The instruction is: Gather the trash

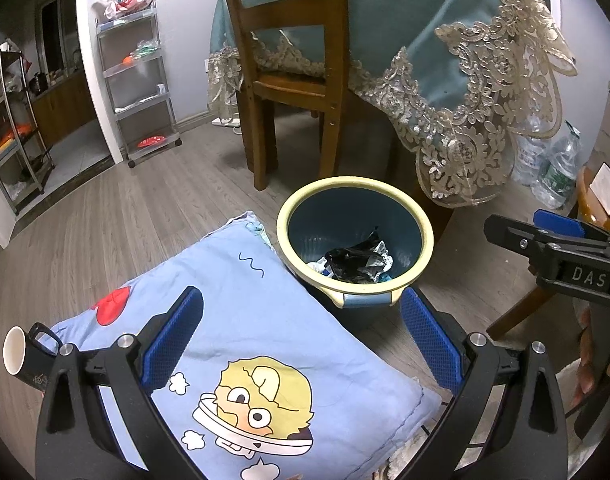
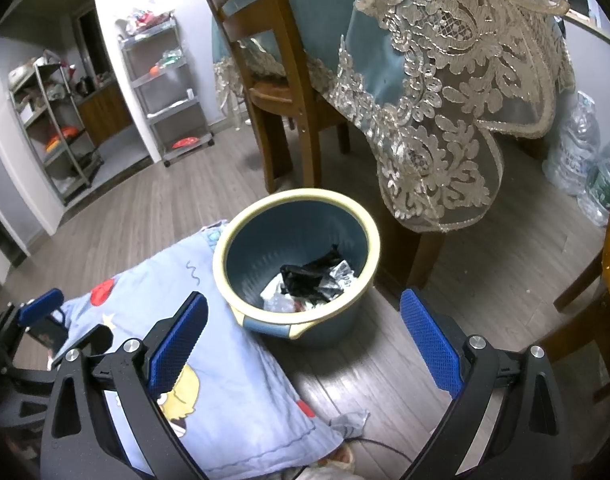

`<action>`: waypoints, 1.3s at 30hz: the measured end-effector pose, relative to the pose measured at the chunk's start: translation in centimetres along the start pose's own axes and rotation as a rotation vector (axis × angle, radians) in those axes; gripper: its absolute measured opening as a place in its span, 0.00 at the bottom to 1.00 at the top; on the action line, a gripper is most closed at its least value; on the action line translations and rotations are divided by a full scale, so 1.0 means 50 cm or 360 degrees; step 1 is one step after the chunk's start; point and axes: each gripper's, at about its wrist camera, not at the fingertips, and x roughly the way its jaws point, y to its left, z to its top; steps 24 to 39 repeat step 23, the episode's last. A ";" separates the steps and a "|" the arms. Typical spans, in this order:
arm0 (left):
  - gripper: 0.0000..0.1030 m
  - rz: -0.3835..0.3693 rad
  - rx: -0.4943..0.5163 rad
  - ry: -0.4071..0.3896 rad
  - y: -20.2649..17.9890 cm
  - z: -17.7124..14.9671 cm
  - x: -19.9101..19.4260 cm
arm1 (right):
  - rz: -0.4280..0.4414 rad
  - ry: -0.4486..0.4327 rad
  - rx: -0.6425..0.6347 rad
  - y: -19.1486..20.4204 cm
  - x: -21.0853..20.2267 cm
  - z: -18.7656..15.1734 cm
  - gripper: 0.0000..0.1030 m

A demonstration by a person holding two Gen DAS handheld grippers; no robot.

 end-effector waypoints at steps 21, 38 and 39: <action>0.94 -0.0007 0.0001 0.0011 0.000 -0.004 -0.002 | 0.0007 0.0017 0.0009 -0.002 0.003 0.003 0.94; 0.94 0.0005 -0.0007 0.0017 0.008 -0.002 -0.013 | 0.0009 0.0023 0.0006 0.002 0.004 0.003 0.94; 0.94 0.0005 -0.0007 0.0017 0.008 -0.002 -0.013 | 0.0009 0.0023 0.0006 0.002 0.004 0.003 0.94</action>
